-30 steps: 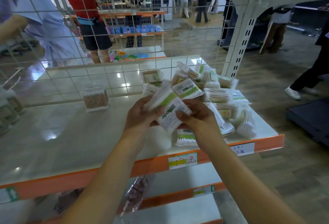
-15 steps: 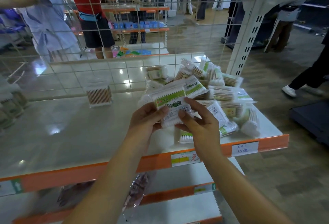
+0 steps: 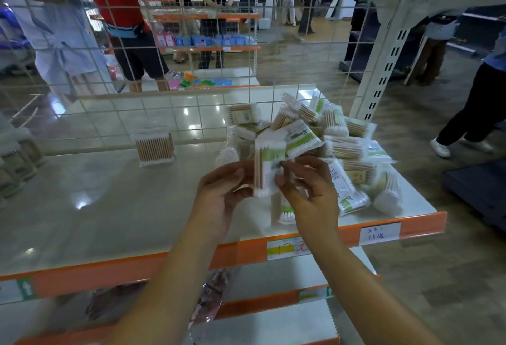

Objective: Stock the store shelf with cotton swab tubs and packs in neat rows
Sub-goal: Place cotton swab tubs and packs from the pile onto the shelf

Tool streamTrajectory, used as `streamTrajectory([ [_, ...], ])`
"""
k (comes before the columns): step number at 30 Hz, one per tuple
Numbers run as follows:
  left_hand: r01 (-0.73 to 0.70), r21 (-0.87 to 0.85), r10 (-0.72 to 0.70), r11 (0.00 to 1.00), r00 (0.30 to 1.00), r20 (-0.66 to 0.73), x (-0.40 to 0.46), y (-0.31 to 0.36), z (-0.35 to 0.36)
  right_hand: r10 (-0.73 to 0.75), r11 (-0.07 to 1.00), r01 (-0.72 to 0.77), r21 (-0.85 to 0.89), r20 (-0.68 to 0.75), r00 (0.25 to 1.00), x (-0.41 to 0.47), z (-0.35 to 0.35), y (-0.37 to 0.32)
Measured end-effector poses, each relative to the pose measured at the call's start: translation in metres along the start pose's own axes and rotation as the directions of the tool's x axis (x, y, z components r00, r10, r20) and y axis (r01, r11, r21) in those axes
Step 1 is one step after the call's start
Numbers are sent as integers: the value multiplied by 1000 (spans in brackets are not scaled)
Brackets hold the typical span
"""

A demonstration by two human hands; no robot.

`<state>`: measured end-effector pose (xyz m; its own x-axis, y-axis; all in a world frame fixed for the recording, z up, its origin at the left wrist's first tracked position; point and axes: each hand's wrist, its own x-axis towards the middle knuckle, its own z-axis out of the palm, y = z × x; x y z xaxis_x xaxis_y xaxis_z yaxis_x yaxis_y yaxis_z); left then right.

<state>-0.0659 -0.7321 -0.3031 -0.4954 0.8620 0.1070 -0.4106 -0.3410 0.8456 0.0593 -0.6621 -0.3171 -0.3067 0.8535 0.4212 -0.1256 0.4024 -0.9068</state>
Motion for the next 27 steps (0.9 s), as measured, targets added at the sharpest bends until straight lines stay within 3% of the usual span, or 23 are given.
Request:
streamTrajectory([
  [3,-52,143,57,988,998,-25,-3,1,-2,5,1000,-8,23,92,996,-1,3,-1],
  [7,-102,383,143,918,986,-82,-3,-1,-5,110,981,-131,145,141,984,-4,9,-9],
  [11,-205,604,222,770,974,47,-5,1,-15,177,958,-214,189,195,965,0,15,-13],
  [15,-298,696,258,654,952,165,-5,10,-33,260,939,-303,164,238,936,7,26,-7],
  [18,-342,793,285,504,933,220,-4,22,-50,202,953,-247,176,240,950,16,42,-4],
  [24,-206,960,233,191,959,159,-4,39,-117,209,945,-280,169,347,914,31,81,6],
  [27,-110,984,222,137,972,77,-5,45,-149,246,944,-312,111,397,884,36,111,15],
])
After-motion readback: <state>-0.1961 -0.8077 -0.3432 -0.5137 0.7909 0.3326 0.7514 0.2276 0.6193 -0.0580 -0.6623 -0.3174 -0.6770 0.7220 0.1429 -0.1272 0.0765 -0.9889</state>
